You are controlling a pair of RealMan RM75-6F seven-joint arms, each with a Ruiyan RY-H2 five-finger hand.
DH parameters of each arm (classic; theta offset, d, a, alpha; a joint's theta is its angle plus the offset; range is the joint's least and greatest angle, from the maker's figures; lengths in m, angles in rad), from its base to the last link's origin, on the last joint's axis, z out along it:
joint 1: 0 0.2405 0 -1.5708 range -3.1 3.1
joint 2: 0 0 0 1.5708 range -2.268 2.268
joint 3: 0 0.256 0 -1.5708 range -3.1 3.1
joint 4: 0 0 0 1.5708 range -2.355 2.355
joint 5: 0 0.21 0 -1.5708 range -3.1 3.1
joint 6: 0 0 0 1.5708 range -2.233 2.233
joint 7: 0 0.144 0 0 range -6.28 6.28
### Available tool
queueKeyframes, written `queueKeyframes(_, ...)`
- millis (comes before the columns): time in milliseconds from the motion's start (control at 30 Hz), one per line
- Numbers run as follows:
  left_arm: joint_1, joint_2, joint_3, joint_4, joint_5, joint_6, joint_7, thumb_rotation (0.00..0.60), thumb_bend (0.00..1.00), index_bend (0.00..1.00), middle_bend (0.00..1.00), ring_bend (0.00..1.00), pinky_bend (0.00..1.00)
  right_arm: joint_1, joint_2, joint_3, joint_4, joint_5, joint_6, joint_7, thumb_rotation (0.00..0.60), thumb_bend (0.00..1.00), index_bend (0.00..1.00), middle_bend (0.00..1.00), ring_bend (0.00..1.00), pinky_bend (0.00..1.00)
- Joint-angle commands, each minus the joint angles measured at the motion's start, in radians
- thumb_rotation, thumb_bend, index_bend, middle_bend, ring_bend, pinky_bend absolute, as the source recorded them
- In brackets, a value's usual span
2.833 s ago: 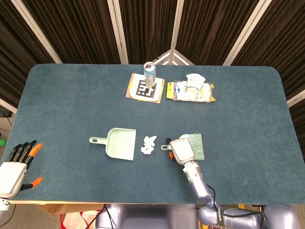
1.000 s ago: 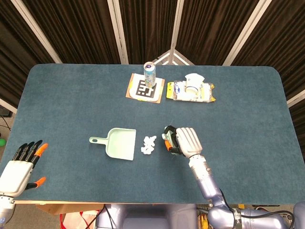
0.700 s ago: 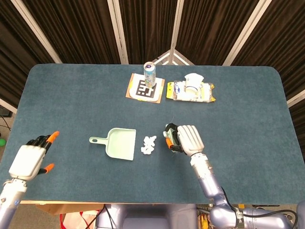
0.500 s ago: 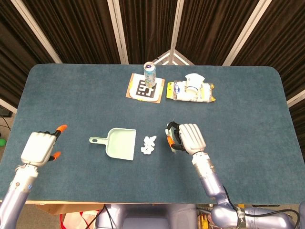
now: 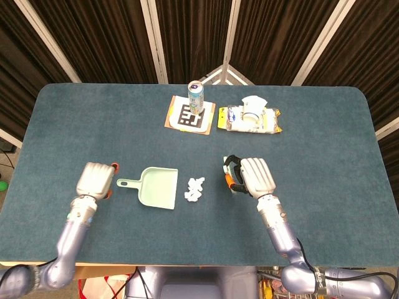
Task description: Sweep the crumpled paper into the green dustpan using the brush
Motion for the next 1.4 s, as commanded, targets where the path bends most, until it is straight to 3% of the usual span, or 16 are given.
queueKeyframes(33,-0.043,-0.056,0.01,0.039,-0.055,0.021,0.033,0.6,0.3,0.4,1.0,0.97,0.97,0.002,0.003,-0.002,0.005,0.001,-0.001,0.004,0.6,0.59,0.81,0.85,0.89,0.87)
queueKeyframes(267,-0.09,-0.127,0.023,0.094,-0.11,0.042,0.042,0.6,0.34,0.4,1.0,0.97,0.98,0.005,0.016,-0.005,0.018,0.002,-0.001,0.023,0.6,0.59,0.81,0.85,0.89,0.87)
queueKeyframes(733,-0.137,-0.178,0.044,0.147,-0.173,0.065,0.034,0.6,0.38,0.41,1.0,0.97,0.98,0.012,0.029,-0.016,0.032,0.005,-0.003,0.042,0.6,0.59,0.81,0.85,0.89,0.87)
queueKeyframes(1133,-0.166,-0.218,0.06,0.186,-0.184,0.073,0.014,0.6,0.51,0.59,1.0,0.99,0.99,0.018,0.024,-0.034,0.019,0.005,0.009,0.024,0.6,0.59,0.81,0.85,0.89,0.87)
queueKeyframes(1400,-0.169,-0.218,0.061,0.176,-0.178,0.091,-0.009,0.6,0.52,0.61,1.0,0.99,1.0,0.014,0.028,-0.048,-0.012,0.002,0.023,0.009,0.6,0.59,0.81,0.85,0.89,0.87)
